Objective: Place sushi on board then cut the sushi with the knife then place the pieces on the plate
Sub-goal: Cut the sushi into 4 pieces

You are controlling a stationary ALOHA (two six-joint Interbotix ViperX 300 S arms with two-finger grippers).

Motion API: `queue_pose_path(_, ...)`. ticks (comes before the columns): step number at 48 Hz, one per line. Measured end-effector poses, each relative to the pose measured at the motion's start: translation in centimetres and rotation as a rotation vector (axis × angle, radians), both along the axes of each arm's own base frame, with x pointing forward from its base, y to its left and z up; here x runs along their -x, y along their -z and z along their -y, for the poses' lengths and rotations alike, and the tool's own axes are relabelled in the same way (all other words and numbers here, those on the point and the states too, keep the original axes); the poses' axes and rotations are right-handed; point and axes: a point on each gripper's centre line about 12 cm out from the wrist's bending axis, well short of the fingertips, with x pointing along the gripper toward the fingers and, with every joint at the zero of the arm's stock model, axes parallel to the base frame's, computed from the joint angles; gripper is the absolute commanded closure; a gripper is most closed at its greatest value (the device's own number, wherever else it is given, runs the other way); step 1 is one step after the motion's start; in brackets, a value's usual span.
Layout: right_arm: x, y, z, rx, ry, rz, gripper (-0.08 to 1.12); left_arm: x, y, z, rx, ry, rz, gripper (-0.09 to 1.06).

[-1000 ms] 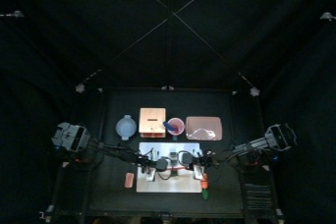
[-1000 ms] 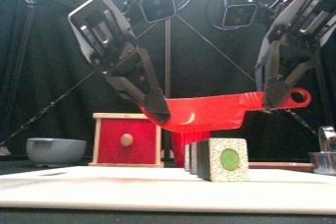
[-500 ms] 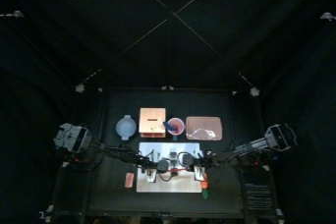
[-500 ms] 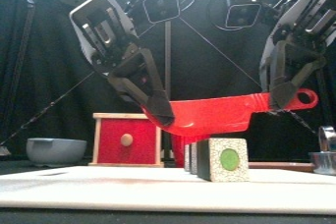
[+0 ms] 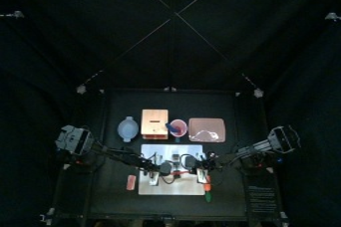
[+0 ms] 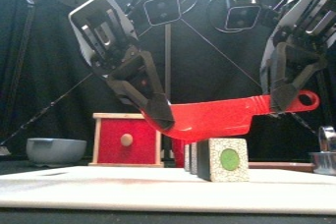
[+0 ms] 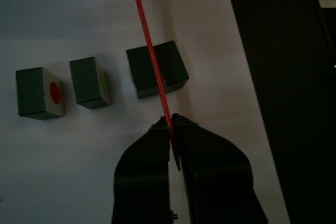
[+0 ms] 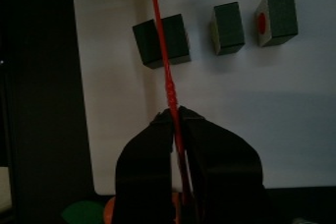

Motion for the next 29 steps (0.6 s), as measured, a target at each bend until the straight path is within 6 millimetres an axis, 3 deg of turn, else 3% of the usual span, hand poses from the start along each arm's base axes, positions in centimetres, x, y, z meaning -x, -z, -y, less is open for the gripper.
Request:
queue_pose_path(16, 0.1, 0.9, -0.2, -0.012, 0.006, -0.022, 0.72, -0.1, 0.7, 0.0, 0.002, -0.005, -0.015, 0.61)
queue_pose_path(29, -0.2, 2.9, -0.4, -0.021, 0.016, -0.069, 0.72, -0.1, 2.1, 0.1, -0.005, -0.005, -0.045, 0.61)
